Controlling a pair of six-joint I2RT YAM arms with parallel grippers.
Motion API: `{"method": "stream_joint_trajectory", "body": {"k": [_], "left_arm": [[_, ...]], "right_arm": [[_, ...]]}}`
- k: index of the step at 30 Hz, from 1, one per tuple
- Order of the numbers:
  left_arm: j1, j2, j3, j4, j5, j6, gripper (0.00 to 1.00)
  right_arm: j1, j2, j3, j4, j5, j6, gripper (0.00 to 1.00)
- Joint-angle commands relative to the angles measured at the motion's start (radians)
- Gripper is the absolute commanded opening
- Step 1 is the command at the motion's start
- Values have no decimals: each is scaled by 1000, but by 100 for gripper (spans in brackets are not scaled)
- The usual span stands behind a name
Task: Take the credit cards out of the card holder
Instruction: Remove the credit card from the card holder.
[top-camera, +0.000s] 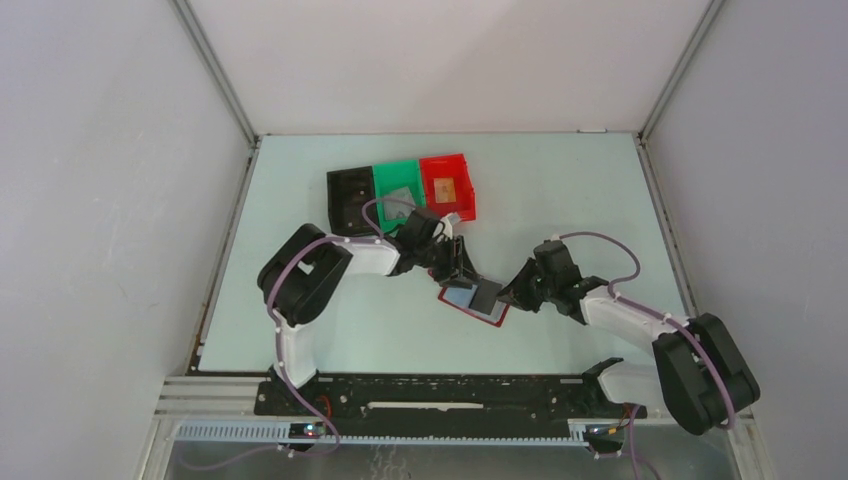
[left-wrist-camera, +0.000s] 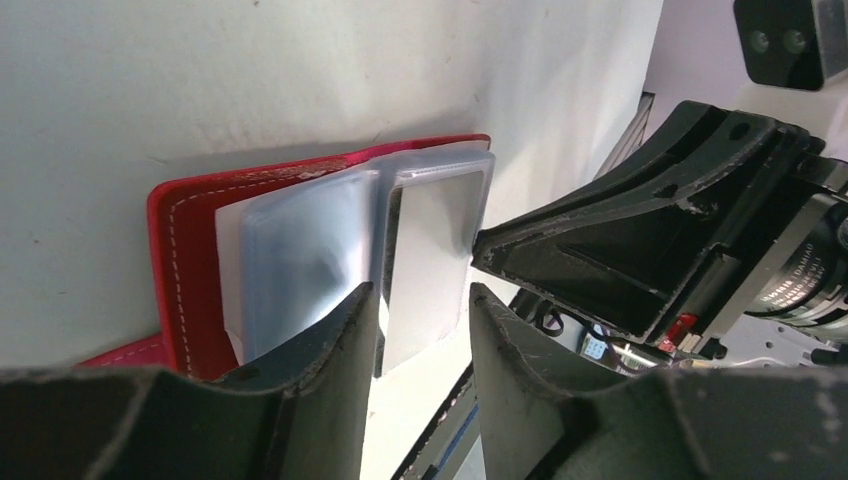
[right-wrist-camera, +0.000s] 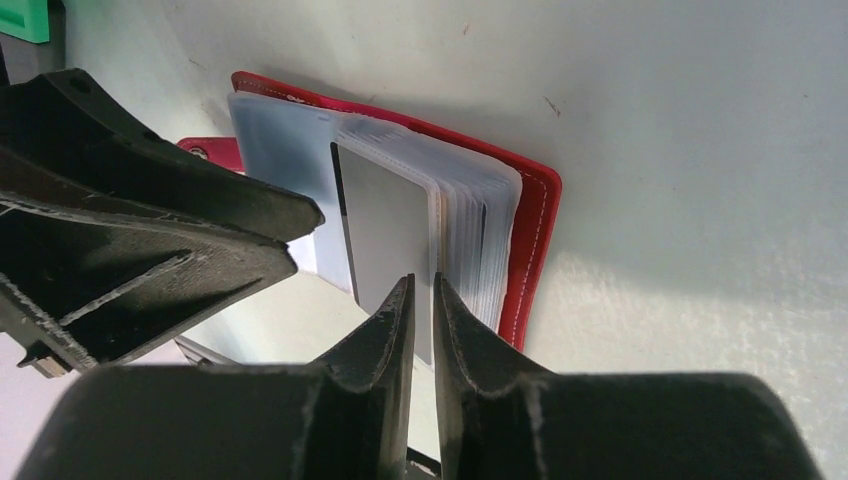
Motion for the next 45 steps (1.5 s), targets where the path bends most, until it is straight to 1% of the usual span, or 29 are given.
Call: {"method": "stream_joint_trajectory", "body": {"k": [1, 7, 14, 18, 22, 25, 31, 33, 36, 45], "left_arm": [[0, 24, 10, 18, 20, -8, 43], [2, 32, -4, 15, 13, -7, 40], [1, 44, -10, 39, 33, -23, 29], [1, 52, -13, 54, 54, -31, 29], [0, 59, -19, 61, 65, -32, 36], [1, 61, -22, 42, 51, -18, 38], [1, 53, -17, -39, -16, 35, 35], [2, 45, -23, -43, -30, 40, 33], [1, 32, -30, -51, -51, 44, 28], [7, 22, -56, -33, -77, 33, 27]], "right_arm": [[15, 26, 4, 58, -6, 19, 20], [22, 57, 4, 72, 2, 17, 19], [20, 113, -6, 103, 3, 16, 18], [18, 138, -12, 106, 0, 15, 17], [8, 150, -12, 138, -5, 6, 17], [-4, 152, -15, 137, -10, -1, 17], [-23, 146, -16, 119, -4, -22, 16], [-25, 143, -17, 119, -1, -27, 16], [-31, 134, -18, 76, 11, -34, 15], [-40, 121, -25, 84, 0, -44, 13]]}}
